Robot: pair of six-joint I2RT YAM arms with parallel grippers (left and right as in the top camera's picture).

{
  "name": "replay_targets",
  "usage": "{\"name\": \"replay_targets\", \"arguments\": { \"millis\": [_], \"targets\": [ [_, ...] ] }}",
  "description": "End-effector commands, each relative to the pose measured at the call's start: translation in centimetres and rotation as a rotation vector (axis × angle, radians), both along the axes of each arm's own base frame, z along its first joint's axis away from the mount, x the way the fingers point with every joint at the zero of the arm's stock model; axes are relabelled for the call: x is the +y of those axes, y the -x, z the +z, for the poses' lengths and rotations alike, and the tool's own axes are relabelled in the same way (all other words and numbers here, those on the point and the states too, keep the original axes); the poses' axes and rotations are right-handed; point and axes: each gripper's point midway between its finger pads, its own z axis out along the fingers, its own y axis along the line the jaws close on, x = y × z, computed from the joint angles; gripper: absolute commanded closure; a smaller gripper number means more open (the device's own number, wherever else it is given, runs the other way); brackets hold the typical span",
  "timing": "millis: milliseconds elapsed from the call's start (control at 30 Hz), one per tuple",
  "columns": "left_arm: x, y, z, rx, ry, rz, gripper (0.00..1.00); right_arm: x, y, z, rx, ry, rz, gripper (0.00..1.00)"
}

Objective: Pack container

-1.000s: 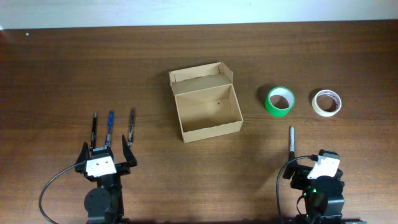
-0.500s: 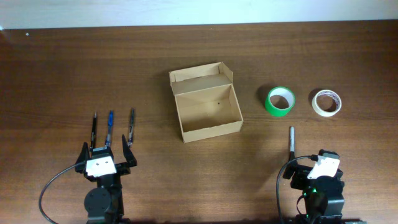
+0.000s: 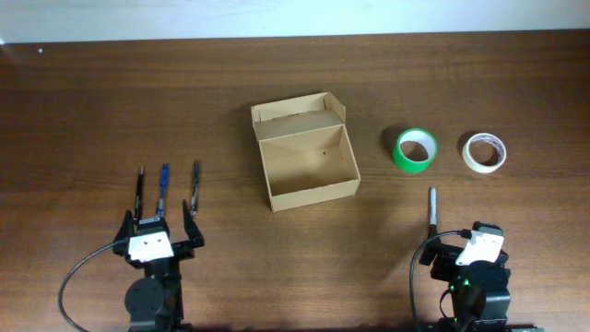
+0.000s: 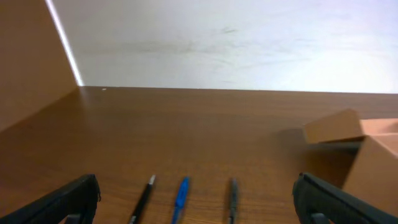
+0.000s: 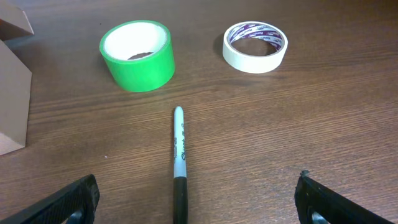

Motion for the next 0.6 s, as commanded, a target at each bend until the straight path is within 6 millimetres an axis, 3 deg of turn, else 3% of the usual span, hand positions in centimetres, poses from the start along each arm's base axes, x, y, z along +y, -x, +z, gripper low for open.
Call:
{"name": "replay_targets", "arguments": {
  "millis": [0, 200, 333, 433, 567],
  "targets": [
    [-1.9, -0.2, -0.3, 0.009, -0.003, -0.113, 0.01, 2.8, -0.4, -0.1, -0.024, -0.197, 0.079, 0.01],
    [-5.5, 0.0, -0.3, 0.029, 0.103, -0.313, 0.01, 4.7, -0.5, 0.2, -0.033, -0.356, 0.121, 0.01],
    [-6.2, 0.9, -1.4, 0.129, 0.211, -0.338, 0.01, 6.1, -0.3, 0.3, -0.025, -0.443, 0.163, 0.01],
    [-6.3, 1.6, -0.9, 0.168, 0.226, -0.337, 0.01, 6.7, -1.0, 2.1, -0.092, -0.457, 0.210, 0.01],
    [-4.5, 2.3, 2.3, 0.156, 0.208, -0.233, 0.01, 6.7, -1.7, 5.7, -0.198, -0.447, 0.233, 0.01]
  ]
}}
